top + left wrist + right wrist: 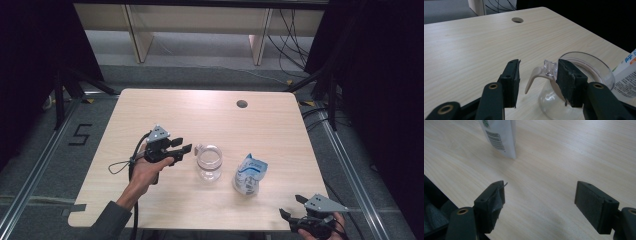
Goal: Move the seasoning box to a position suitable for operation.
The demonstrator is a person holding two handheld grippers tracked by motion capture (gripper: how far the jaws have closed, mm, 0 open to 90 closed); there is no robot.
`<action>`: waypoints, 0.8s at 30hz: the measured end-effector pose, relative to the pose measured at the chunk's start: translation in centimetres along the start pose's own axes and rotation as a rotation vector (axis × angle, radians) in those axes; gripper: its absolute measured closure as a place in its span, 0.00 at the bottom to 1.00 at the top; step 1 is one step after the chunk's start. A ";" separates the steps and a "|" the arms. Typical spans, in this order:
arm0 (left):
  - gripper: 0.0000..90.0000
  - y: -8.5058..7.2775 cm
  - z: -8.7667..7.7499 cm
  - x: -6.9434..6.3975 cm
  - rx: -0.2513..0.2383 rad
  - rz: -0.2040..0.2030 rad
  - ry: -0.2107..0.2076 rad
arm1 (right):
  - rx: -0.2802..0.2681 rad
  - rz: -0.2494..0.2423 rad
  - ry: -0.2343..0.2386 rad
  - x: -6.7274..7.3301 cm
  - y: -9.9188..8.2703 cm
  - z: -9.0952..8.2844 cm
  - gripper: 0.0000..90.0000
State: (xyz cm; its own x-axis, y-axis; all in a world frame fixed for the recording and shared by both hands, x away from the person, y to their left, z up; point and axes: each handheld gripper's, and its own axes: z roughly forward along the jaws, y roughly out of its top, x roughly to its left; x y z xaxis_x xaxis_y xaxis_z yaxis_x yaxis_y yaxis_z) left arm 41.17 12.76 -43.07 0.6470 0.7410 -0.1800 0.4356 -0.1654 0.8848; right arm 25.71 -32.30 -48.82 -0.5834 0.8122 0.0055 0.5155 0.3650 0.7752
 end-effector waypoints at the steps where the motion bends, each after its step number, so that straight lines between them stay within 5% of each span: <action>1: 0.59 0.2 0.1 -0.1 0.005 0.004 0.002 | 0.000 0.005 0.005 0.0 0.0 0.0 0.28; 8: 0.68 1.2 1.7 0.2 0.016 0.026 -0.005 | 0.000 -0.006 -0.007 0.1 0.0 0.1 0.28; 16: 0.95 2.0 4.6 0.8 0.043 0.017 -0.020 | 0.003 0.001 -0.001 0.1 0.0 0.1 0.28; 19: 0.98 2.0 5.3 1.1 0.046 -0.017 -0.051 | 0.010 0.014 0.005 0.3 0.0 0.1 0.28; 24: 0.99 2.3 5.6 0.6 0.059 0.006 -0.065 | 0.004 -0.014 -0.002 0.0 0.0 0.2 0.28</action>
State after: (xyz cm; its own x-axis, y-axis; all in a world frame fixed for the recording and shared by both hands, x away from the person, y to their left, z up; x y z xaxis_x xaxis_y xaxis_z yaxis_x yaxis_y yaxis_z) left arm 46.12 9.18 -43.55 0.6880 0.6965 -0.2040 0.4668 -0.2094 0.8592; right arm 25.80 -32.24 -48.95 -0.5891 0.8080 -0.0062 0.5104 0.3780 0.7724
